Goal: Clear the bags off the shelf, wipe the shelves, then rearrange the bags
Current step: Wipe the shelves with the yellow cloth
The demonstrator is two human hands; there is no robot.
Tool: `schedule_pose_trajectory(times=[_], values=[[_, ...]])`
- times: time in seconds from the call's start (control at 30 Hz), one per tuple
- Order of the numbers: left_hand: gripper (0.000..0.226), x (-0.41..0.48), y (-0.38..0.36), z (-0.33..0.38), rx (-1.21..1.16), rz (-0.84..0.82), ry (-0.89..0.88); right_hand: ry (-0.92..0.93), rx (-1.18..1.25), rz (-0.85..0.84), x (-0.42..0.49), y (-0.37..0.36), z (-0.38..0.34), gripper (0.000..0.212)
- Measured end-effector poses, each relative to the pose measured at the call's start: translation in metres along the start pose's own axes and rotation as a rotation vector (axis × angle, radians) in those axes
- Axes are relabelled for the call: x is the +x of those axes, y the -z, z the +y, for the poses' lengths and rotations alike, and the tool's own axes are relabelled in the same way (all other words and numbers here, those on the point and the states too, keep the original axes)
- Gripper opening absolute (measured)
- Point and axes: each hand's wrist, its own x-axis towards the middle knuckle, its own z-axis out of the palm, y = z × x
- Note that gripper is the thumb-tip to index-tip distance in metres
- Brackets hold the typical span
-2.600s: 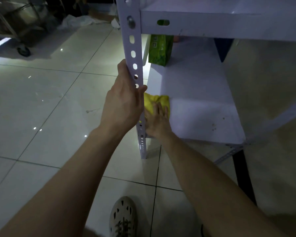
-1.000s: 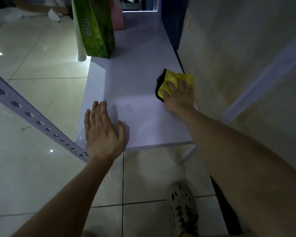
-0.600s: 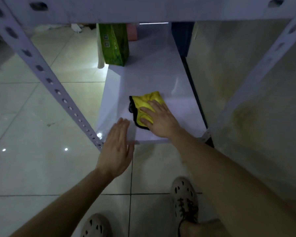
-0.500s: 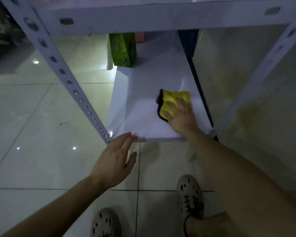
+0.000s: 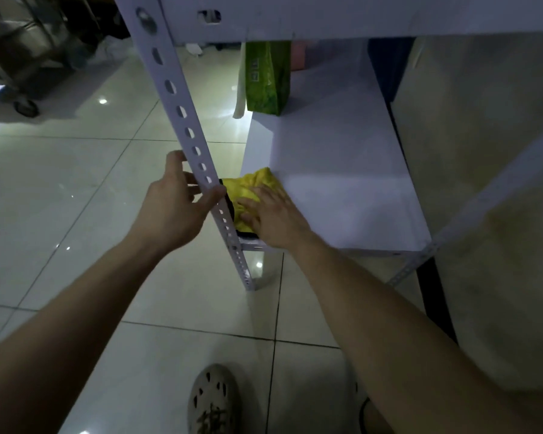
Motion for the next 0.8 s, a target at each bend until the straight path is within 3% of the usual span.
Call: schedule_pose_trajectory(times=[0.07,0.2,0.27,0.33,0.4,0.43,0.47,0.5,0.57,0.7,0.8], values=[[0.047,-0.001,-0.003,0.001,0.046,0.01,-0.065,-0.127,-0.034,0.034,-0.016,0.004,0.04,0.049],[0.042,-0.004,-0.007,0.003,0.007,0.032,-0.086,-0.684,-0.069,0.164,-0.083,0.028,0.139,0.052],[0.037,-0.003,-0.01,0.003,-0.003,0.032,-0.077,-0.91,-0.053,0.18,-0.109,0.034,0.155,0.054],[0.035,-0.003,-0.011,0.003,-0.014,0.027,-0.078,-1.015,0.004,0.208,-0.105,0.033,0.129,0.053],[0.037,-0.002,-0.01,0.003,-0.019,0.024,-0.085,-0.895,0.106,0.195,-0.08,0.026,0.073,0.054],[0.039,-0.001,-0.01,0.004,-0.019,0.022,-0.089,-0.698,0.159,0.227,-0.065,0.019,0.045,0.054],[0.041,-0.001,-0.01,0.005,-0.02,0.021,-0.092,-0.46,0.09,0.138,-0.052,0.009,0.011,0.053],[0.041,-0.001,-0.009,0.006,-0.02,0.021,-0.094,-0.324,0.037,0.035,-0.044,0.001,-0.021,0.052],[0.042,-0.002,-0.008,0.008,-0.012,0.024,-0.097,-0.199,0.069,0.012,-0.031,-0.009,-0.054,0.049],[0.04,-0.002,-0.009,0.009,-0.008,0.023,-0.093,-0.072,0.016,0.032,-0.045,0.005,-0.028,0.047],[0.041,0.001,-0.011,0.008,-0.002,0.025,-0.078,-0.219,-0.034,0.094,-0.085,0.014,0.03,0.046]])
